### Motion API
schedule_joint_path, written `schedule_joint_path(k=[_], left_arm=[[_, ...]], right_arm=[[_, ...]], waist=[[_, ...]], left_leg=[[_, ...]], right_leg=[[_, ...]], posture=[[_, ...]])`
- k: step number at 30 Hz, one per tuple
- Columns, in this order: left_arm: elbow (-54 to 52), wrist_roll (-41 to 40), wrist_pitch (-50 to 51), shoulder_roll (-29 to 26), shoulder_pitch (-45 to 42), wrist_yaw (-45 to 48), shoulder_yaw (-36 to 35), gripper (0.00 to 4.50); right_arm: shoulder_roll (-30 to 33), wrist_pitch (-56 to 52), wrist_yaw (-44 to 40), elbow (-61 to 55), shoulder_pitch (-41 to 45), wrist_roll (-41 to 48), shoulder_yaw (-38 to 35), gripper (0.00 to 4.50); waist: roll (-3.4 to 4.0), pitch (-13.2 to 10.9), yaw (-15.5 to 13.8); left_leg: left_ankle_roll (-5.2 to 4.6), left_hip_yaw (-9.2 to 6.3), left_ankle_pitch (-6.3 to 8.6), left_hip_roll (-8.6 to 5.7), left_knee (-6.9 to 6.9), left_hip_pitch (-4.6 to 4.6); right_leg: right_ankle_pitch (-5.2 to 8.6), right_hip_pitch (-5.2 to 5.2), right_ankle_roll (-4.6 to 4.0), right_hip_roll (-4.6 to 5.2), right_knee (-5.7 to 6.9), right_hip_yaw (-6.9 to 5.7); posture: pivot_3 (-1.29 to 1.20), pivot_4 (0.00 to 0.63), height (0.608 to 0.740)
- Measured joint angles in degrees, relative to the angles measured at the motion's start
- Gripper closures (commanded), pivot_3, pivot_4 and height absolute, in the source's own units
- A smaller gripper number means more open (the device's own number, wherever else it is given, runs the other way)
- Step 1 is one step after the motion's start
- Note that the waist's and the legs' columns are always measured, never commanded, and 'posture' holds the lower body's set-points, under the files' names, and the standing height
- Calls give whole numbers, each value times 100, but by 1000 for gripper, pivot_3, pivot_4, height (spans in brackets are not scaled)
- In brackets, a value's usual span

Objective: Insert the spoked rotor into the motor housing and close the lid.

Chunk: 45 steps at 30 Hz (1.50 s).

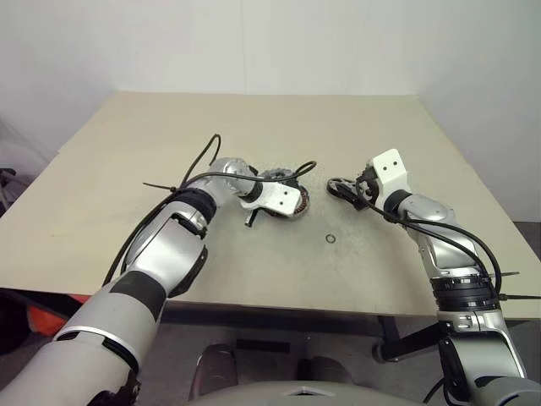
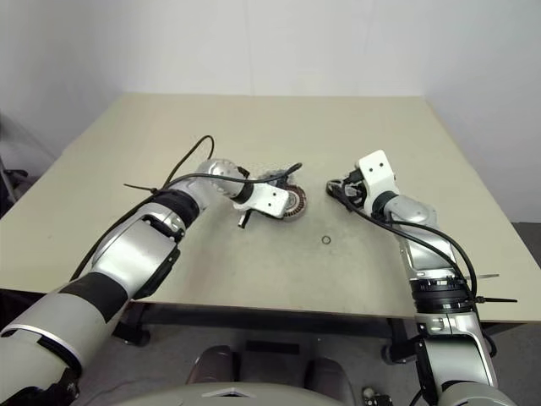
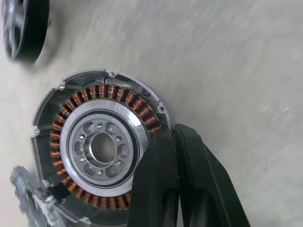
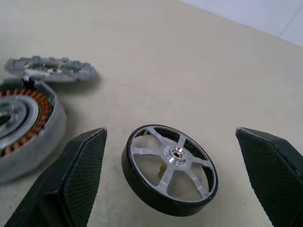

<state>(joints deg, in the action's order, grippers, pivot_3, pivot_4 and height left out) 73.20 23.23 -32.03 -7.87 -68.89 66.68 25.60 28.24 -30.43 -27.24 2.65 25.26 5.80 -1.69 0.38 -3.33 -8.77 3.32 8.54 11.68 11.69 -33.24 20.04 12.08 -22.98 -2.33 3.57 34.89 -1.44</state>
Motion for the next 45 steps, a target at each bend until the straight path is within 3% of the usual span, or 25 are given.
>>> schedule_joint_path(k=[8, 18, 29, 40, 45], left_arm=[[-513, -609, -217, 61, 11, 1183, -207, 4436], [-913, -635, -693, -664, 554, 1905, -98, 4436], [-1232, -738, -1066, -1007, 697, 2282, -9, 4436], [-1213, -745, -1106, -948, 696, 2143, -7, 4436], [-1216, -855, -1106, -979, 561, 2343, -13, 2893]], right_arm=[[5, -1, 4, -1, -17, 0, -1, 0], [13, 0, 52, -2, -121, 0, -43, 0], [7, 4, 67, -2, -121, 0, -42, 0], [-34, 3, 68, -2, -123, 1, -42, 0], [-34, 2, 65, -2, -123, 1, -42, 0]], waist=[[-9, -10, 3], [-10, -12, 2], [-11, -12, 16], [-12, -13, 7], [-12, -13, 3]], left_leg=[[0, 4, 0, 4, 1, 1], [1, 6, -1, 10, 3, -2], [4, 10, -2, 10, 7, -4], [4, 9, -2, 9, 5, -3], [4, 9, -2, 9, 4, -3]], right_leg=[[0, -3, -2, -1, 2, 0], [0, -7, -1, 3, 3, -1], [1, -7, -2, 0, 6, -2], [0, -7, -1, 6, 7, -2], [0, -7, -1, 7, 7, -1]], posture=[[0, 0, 740], [0, 0, 740], [0, 0, 740], [0, 0, 740], [0, 0, 740]])
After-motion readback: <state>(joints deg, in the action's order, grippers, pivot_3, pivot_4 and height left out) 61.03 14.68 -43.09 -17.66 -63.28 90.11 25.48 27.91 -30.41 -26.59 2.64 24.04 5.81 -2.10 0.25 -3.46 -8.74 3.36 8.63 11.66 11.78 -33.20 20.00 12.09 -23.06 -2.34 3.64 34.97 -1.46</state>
